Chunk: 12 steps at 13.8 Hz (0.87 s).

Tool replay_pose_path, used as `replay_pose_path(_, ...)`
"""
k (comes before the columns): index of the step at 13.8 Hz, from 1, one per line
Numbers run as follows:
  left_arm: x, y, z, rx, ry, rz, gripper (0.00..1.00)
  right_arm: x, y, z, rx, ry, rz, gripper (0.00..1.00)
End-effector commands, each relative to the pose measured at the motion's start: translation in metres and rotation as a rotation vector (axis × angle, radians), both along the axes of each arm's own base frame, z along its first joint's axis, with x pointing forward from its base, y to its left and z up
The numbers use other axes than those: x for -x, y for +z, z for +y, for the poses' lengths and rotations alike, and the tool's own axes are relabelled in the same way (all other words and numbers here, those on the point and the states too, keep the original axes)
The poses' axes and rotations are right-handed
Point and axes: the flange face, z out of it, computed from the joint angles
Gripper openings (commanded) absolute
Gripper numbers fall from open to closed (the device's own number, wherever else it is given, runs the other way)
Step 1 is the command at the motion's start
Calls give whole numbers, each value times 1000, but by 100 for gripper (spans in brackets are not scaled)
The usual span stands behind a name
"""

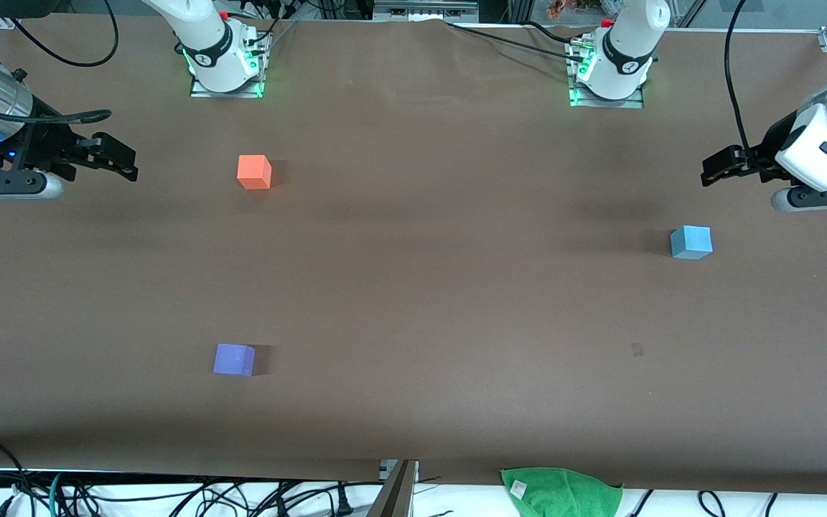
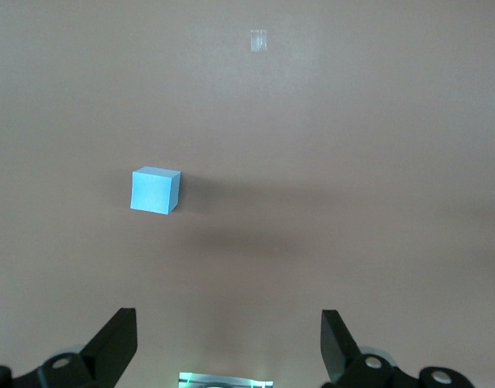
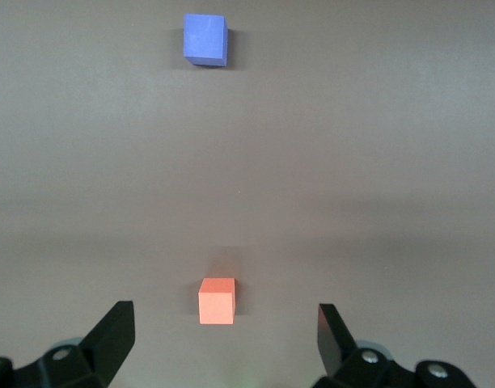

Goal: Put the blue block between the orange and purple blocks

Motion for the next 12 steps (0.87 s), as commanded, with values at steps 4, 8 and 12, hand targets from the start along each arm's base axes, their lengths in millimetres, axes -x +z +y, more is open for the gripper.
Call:
replay_pose_path(4, -22, 10, 6, -5, -8, -5, 100, 1, 1, -4, 8, 10, 1, 100)
replay_pose_path(8, -23, 3, 10, -4, -41, 2, 100, 1, 1, -4, 8, 10, 1, 100)
replay_pose_path(12, -43, -52, 53, -110, -100, 41, 100, 1, 1, -4, 7, 10, 1, 100)
